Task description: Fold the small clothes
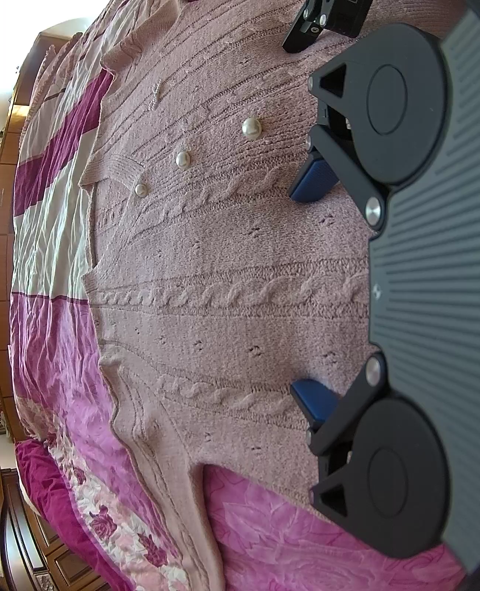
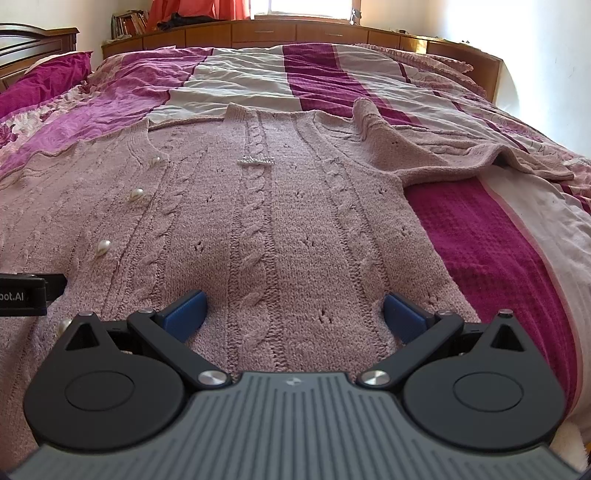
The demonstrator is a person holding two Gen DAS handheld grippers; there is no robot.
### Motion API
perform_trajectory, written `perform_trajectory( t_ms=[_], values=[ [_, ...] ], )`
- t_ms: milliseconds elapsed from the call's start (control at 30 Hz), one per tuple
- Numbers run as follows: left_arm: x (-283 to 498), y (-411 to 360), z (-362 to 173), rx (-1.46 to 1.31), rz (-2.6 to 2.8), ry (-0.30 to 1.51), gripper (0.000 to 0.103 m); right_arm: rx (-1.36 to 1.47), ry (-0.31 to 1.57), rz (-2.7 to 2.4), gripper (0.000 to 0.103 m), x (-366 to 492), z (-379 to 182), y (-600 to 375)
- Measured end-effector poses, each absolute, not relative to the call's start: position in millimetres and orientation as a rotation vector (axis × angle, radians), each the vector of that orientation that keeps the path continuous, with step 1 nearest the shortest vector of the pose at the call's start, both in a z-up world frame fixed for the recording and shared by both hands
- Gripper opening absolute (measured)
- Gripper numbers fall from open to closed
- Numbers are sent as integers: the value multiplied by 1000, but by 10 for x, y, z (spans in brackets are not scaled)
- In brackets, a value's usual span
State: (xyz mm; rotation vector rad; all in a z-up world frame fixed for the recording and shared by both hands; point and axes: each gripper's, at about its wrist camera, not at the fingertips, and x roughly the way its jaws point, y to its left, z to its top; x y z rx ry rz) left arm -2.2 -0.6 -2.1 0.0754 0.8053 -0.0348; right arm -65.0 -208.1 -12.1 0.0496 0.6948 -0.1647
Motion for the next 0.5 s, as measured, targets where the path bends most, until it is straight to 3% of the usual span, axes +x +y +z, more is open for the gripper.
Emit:
perform_trajectory(
  t_ms=[500],
  values=[
    [-23, -6, -21, 75, -35, 804, 103, 49, 690, -166, 103, -657, -127, -2080]
  ],
)
